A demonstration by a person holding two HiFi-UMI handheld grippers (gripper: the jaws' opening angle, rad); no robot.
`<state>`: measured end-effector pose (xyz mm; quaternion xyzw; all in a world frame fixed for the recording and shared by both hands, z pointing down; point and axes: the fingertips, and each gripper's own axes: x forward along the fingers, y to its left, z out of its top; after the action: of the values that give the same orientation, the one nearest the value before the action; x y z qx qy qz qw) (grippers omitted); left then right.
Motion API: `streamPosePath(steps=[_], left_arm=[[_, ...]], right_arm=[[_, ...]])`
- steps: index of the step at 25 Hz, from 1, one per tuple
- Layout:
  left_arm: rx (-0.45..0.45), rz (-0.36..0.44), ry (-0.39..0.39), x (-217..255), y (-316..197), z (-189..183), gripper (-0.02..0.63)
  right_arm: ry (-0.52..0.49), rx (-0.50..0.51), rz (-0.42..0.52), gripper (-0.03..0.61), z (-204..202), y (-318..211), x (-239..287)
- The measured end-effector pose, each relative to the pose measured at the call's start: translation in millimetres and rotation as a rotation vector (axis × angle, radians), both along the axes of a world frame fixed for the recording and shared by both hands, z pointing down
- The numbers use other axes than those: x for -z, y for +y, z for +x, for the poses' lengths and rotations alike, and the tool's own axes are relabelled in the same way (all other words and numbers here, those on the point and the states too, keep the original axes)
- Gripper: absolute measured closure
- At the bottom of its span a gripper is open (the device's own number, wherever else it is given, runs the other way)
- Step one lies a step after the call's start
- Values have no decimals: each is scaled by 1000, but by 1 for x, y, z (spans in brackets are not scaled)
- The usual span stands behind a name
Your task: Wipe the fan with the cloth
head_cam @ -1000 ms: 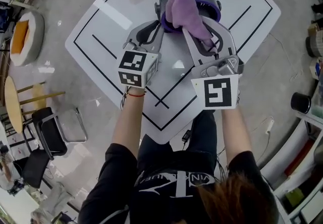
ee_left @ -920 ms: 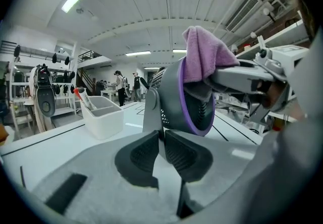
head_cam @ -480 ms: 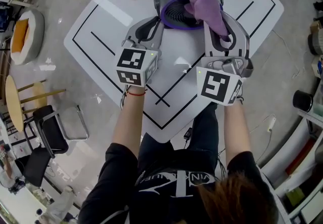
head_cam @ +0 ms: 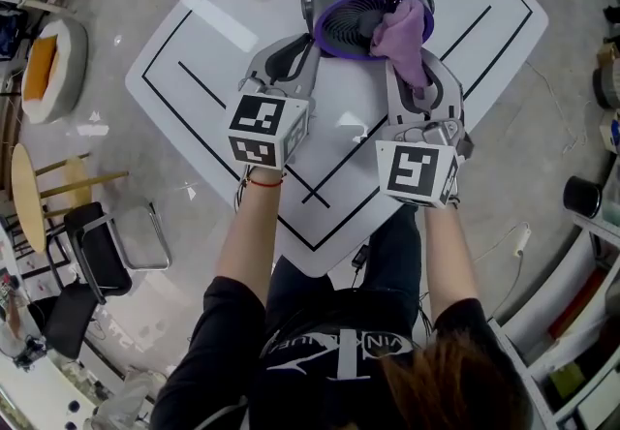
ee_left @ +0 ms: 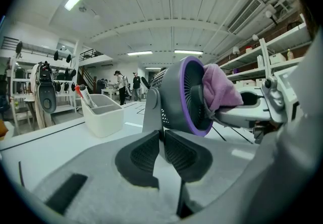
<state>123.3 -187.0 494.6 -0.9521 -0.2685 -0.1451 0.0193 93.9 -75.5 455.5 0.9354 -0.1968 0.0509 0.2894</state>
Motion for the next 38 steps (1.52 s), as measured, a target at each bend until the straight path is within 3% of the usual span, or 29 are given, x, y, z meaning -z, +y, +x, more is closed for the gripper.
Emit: streamPosePath(steps=[6, 10, 18, 29, 38], left_arm=[[0, -2, 0, 0, 1, 1, 568], [-5, 4, 0, 0, 2, 0, 568], [-19, 19, 3, -1, 2, 1, 569], [-24, 14, 1, -2, 1, 3, 568], [-32, 10, -2, -3, 1, 5, 564]], right_arm=[[-62, 108, -56, 479, -14, -30, -24], [-64, 160, -12, 479, -13, -48, -16], [-45, 218, -14, 477, -8, -65, -7], [158, 230, 33, 478, -8, -72, 26], [246, 197, 144, 479, -17, -60, 58]])
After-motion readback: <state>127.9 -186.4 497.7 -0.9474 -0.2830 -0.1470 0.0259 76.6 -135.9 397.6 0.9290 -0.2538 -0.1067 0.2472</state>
